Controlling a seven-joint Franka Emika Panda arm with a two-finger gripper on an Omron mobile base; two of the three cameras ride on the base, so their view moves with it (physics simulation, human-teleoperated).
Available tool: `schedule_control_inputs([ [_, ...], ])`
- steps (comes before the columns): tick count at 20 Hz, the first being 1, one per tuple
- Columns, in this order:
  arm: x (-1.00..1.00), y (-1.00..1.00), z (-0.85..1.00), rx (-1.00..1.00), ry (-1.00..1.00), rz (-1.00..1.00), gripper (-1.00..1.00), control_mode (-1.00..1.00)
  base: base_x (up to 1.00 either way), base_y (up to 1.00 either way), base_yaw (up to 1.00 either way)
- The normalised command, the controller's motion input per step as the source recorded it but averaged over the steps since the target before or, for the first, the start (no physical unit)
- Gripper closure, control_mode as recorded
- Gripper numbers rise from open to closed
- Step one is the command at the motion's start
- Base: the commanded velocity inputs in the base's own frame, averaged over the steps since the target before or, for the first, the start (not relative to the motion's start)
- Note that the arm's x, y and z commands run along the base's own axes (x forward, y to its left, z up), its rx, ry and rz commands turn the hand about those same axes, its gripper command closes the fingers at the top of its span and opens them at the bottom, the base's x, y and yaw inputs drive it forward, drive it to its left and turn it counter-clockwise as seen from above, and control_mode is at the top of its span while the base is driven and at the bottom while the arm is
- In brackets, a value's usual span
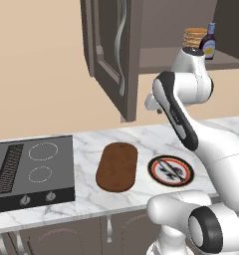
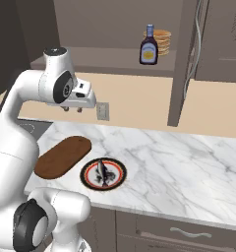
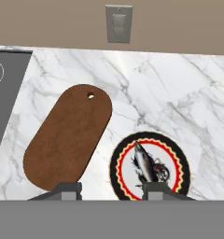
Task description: Pick the fish from the plate and place it on the cutting board. Then pick the condiment bottle from the cabinet and place it next to the cutting board.
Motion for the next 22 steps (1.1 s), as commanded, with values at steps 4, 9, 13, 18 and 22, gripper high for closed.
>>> schedule_control_inputs([
  [4,0.00,-0.01,-0.03,0.00,0.00,0.00,-1.00,-1.00,0.00,0.00,0.00],
  [9,-0.02,-0.07,-0.15,0.00,0.00,0.00,-1.00,-1.00,0.00,0.00,0.00],
  [13,-0.09,-0.16,-0.22,0.00,0.00,0.00,-1.00,-1.00,0.00,0.00,0.00],
  [18,-0.09,-0.17,-0.30,0.00,0.00,0.01,-1.00,-1.00,0.00,0.00,0.00],
  [22,-0.11,-0.17,-0.41,0.00,0.00,0.03,-1.00,-1.00,0.00,0.00,0.00],
])
